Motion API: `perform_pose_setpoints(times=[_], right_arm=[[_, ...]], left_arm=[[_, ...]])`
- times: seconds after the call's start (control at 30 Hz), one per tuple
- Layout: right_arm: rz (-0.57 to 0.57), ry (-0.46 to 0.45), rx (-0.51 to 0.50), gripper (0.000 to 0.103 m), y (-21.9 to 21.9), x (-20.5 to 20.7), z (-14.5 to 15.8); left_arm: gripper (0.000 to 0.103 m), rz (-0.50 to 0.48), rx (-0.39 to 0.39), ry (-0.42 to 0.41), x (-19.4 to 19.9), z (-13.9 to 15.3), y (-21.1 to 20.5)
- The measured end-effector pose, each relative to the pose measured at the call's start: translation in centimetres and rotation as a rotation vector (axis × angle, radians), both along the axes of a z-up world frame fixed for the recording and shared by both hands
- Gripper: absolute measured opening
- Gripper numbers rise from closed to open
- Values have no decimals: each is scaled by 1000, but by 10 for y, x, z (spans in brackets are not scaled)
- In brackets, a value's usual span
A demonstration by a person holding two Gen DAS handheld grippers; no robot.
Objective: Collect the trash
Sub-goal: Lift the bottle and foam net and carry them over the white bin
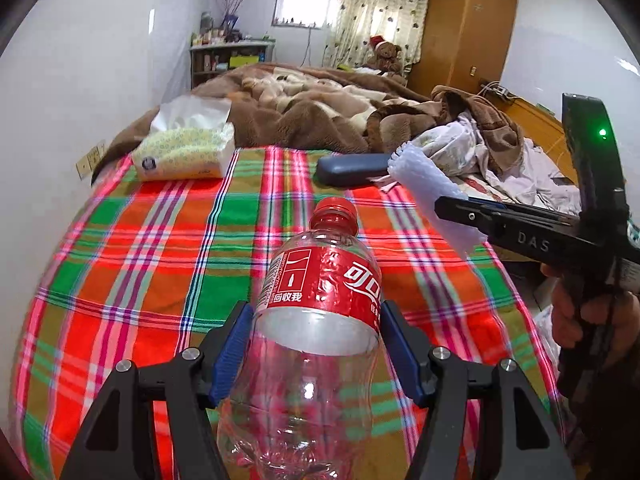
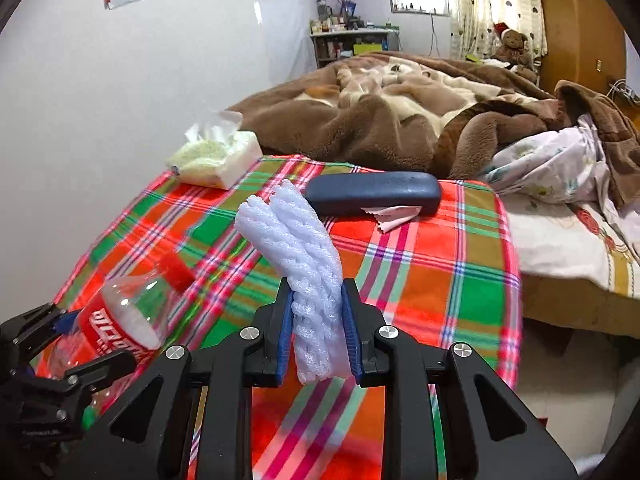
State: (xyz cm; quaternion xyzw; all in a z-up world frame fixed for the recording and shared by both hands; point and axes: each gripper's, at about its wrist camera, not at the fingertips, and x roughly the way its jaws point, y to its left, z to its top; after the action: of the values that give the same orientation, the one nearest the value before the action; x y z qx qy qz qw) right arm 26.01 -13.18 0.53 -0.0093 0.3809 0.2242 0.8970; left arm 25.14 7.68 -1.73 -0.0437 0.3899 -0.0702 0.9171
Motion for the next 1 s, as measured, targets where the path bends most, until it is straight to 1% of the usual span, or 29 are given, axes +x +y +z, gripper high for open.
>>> perform_pose_setpoints(times=[0.2,0.4,0.5,0.57,0.73,0.87,1.0], right_arm=[[-49,-29,57,24,-23,-37,14],[-98,-45,83,24,-43,-69,19],[-132,-47,101,24,-58,-85,20],[-152,-53,110,24,-67,-95,21],[-222,-72,94,24,-90,-118,21],[-271,-78,107,24,-108,-134,20],[-331,-102,79,24,-123,-150,20]], left_arm=[[65,-34,-25,-41,-30,21,-17],[65,-71,-32,-59,-55,33,-36],[65,-87,-19,-80,-69,40,-48],[65,-109,-34,-88,-77,44,-57],[65,-162,-51,-105,-92,51,-82],[65,-208,-47,-111,-101,53,-106],[65,-265,-55,-112,-110,54,-131]])
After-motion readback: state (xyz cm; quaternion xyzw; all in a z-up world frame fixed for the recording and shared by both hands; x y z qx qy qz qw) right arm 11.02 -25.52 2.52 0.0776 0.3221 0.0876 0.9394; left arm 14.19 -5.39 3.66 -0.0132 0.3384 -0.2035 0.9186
